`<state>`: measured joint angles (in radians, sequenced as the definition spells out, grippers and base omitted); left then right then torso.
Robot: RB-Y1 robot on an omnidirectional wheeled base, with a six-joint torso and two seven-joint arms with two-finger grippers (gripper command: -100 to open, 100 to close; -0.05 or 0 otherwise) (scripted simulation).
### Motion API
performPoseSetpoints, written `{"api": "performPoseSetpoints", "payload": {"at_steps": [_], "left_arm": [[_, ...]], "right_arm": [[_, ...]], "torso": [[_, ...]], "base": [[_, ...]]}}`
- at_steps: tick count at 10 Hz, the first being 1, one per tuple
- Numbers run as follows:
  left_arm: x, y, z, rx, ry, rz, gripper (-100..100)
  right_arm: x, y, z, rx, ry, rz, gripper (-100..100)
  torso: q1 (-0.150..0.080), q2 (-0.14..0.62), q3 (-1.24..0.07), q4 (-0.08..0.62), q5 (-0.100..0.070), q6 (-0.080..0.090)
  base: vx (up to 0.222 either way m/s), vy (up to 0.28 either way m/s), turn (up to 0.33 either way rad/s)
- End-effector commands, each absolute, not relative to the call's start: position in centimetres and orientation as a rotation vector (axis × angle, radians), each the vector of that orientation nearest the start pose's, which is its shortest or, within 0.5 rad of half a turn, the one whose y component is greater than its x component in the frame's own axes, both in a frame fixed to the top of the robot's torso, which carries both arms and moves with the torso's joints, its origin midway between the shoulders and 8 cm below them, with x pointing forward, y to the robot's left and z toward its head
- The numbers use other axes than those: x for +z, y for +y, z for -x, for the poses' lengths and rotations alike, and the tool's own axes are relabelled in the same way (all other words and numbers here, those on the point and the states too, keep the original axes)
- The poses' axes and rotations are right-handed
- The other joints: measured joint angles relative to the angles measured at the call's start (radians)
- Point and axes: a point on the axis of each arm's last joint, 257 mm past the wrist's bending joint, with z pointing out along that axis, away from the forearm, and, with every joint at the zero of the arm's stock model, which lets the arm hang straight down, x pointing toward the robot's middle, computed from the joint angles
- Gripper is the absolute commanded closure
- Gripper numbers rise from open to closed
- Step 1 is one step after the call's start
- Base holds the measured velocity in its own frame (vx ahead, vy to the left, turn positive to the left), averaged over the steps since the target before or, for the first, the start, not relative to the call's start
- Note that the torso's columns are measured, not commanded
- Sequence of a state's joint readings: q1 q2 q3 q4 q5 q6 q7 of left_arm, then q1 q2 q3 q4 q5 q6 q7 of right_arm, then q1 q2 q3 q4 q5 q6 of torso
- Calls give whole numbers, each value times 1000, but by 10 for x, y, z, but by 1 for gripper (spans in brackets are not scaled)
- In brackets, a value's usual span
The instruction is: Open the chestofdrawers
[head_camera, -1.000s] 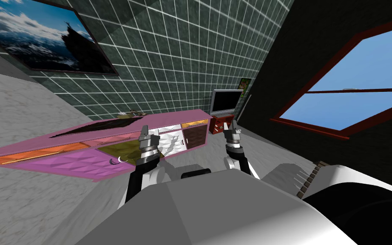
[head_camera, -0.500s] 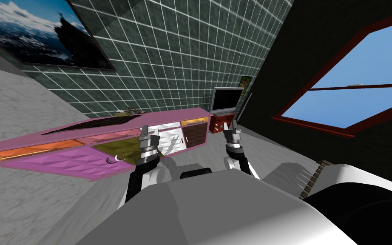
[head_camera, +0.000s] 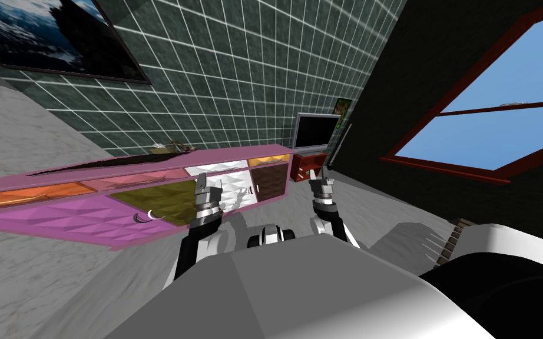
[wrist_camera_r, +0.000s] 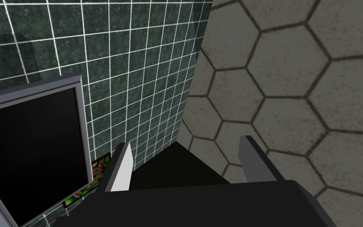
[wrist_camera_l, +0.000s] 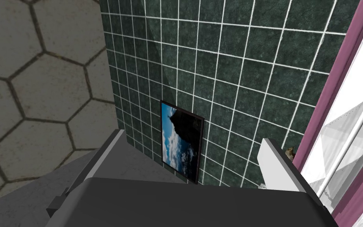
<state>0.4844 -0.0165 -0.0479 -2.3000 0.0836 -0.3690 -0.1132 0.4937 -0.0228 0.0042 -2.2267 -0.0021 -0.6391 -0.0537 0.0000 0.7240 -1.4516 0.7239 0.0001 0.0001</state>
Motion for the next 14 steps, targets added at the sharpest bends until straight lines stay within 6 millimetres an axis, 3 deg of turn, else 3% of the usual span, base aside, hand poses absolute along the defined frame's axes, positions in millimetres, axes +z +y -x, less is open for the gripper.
{"api": "performPoseSetpoints", "payload": {"at_steps": [1,14], "left_arm": [[-4,268,-373,-1275,719,737,-100],[-118,260,-419,-1175,970,740,-100]], "right_arm": [[28,-273,-331,1383,553,-588,0],[28,-273,-331,1383,553,-588,0]], "torso": [[0,9,-20,10,0,0],[0,14,-25,14,0,0]], "base": [[41,-10,-10],[56,-12,-12]]}}
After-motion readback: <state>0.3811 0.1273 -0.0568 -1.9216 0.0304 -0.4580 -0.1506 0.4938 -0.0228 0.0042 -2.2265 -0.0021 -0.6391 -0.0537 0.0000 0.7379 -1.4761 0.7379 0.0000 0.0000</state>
